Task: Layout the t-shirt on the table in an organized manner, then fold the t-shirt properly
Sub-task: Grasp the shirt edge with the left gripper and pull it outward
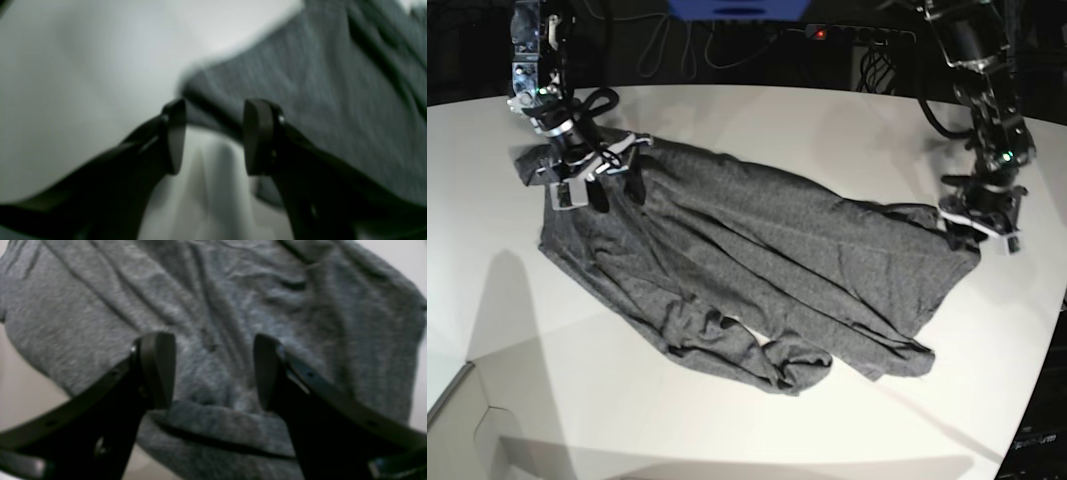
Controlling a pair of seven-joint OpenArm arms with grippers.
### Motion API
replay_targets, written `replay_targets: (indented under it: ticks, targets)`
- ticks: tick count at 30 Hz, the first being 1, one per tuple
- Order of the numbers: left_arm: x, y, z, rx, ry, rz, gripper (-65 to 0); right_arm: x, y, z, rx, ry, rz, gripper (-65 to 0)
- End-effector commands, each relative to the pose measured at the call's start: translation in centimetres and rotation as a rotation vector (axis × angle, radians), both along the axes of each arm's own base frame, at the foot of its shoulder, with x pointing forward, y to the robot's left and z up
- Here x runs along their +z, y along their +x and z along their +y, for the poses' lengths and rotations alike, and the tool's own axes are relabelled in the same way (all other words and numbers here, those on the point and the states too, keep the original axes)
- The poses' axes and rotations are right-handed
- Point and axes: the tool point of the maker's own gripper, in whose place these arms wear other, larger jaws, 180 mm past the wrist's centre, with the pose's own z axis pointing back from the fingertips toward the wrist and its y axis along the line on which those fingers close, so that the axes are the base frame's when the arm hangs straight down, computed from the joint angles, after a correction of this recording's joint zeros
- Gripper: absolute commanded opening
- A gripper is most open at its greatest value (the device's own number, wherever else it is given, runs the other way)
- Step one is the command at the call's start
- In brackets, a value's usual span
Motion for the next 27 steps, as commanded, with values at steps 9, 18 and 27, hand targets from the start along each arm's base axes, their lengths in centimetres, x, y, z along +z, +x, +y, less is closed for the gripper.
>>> replay_targets:
  ticks: [9, 18, 27]
  targets:
    - [3.7, -0.9, 1.9, 0.089, 0.022, -0.12, -37.4, 1.1, 0.4, -0.3, 0.004, 0.002, -0.042, -27.7]
    - [4.9, 2.7, 2.6, 0.147, -0.037, -0.179, -37.4, 1.4, 0.7, -0.7, 0.01, -0.011, -0.051, -27.7]
    - [1.6, 4.3, 2.5, 0.153, -0.053, -0.09, -37.4, 1.2, 0.6, -0.7, 0.009, -0.011, -0.045, -27.7]
